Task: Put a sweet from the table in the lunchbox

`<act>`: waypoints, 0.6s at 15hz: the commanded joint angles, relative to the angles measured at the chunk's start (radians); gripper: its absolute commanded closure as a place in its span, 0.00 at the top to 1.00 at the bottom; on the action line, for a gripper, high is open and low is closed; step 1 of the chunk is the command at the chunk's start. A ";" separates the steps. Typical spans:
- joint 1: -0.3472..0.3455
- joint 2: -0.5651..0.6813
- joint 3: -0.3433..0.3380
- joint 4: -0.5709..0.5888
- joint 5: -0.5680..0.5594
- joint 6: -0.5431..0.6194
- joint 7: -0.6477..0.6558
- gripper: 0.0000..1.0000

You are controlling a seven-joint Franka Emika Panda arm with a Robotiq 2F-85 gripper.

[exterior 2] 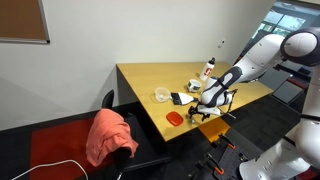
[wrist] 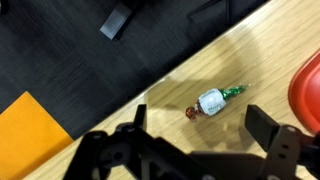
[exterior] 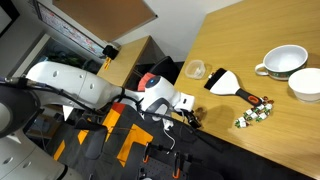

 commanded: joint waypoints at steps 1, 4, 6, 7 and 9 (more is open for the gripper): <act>0.031 0.045 -0.011 0.028 0.037 0.023 -0.001 0.98; 0.039 0.066 -0.011 0.043 0.049 0.019 -0.001 0.71; 0.042 0.075 -0.011 0.050 0.053 0.017 -0.001 0.56; 0.042 0.078 -0.010 0.053 0.055 0.016 -0.002 0.47; 0.045 0.075 -0.012 0.059 0.057 0.013 -0.001 0.32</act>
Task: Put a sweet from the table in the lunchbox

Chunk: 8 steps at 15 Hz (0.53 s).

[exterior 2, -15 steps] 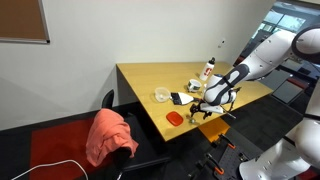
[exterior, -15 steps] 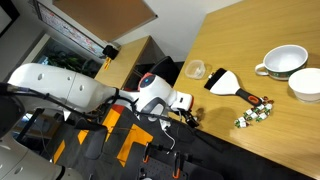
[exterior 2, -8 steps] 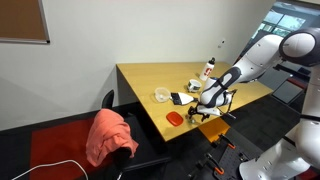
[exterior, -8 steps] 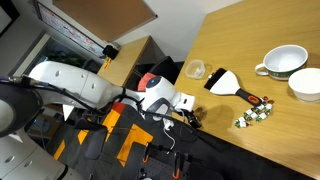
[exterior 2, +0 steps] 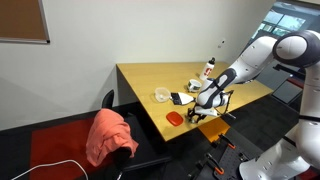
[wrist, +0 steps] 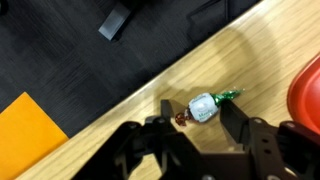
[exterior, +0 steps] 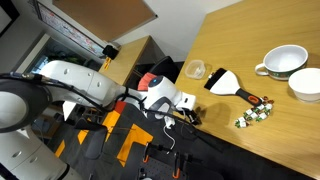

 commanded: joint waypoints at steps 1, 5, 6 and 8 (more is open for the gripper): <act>0.019 0.013 -0.012 0.015 0.029 0.011 -0.002 0.26; 0.033 -0.013 -0.021 0.007 0.027 0.009 0.000 0.00; 0.032 -0.036 -0.020 -0.006 0.027 0.009 -0.005 0.02; 0.030 -0.094 -0.021 -0.036 0.028 0.005 -0.013 0.04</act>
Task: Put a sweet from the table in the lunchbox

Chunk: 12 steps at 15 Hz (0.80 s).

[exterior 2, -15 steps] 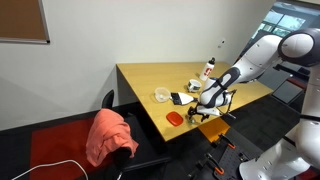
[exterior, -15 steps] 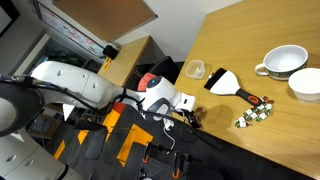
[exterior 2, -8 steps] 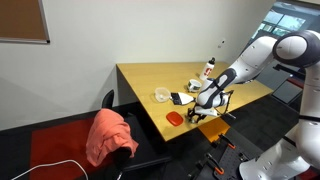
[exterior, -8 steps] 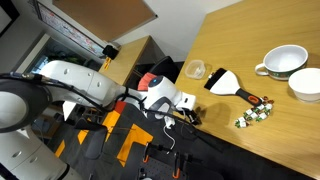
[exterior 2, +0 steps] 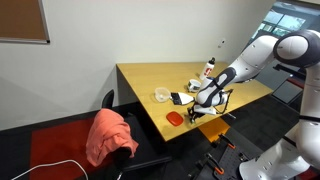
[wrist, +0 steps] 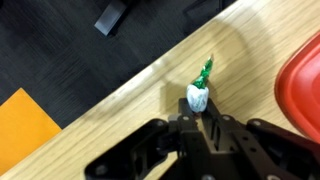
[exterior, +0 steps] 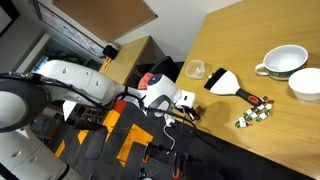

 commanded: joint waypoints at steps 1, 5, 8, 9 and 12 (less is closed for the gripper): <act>0.020 -0.118 -0.017 -0.060 0.020 -0.002 -0.012 0.04; 0.031 -0.236 -0.036 -0.066 0.007 -0.025 0.006 0.04; 0.019 -0.263 -0.035 0.005 0.012 -0.050 0.025 0.04; 0.018 -0.268 -0.036 0.023 0.012 -0.050 0.034 0.04; 0.004 -0.258 -0.016 0.096 0.038 -0.039 0.040 0.04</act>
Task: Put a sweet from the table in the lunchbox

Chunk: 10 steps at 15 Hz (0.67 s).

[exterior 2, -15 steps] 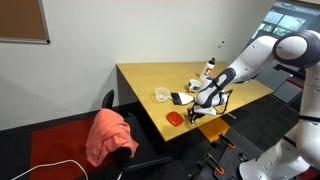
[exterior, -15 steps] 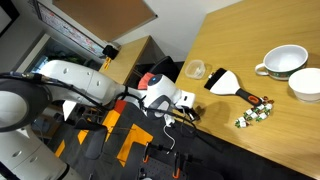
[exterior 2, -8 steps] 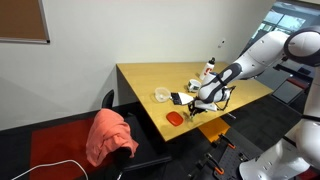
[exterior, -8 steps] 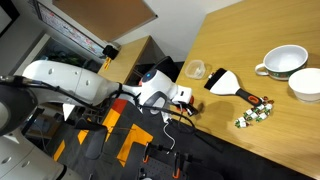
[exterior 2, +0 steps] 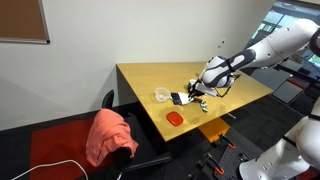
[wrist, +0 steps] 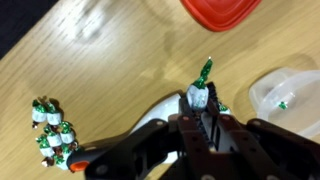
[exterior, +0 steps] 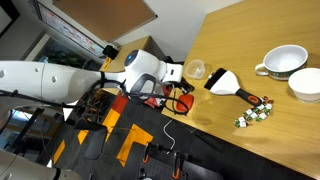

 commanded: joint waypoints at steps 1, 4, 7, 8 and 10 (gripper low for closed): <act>-0.006 0.005 0.017 0.085 0.047 -0.024 0.028 0.04; -0.005 0.004 0.032 0.126 0.066 -0.041 0.015 0.04; -0.004 0.001 0.032 0.112 0.043 -0.048 -0.001 0.18; -0.004 0.001 0.036 0.114 0.043 -0.054 0.000 0.18; -0.004 0.001 0.039 0.114 0.043 -0.055 -0.001 0.18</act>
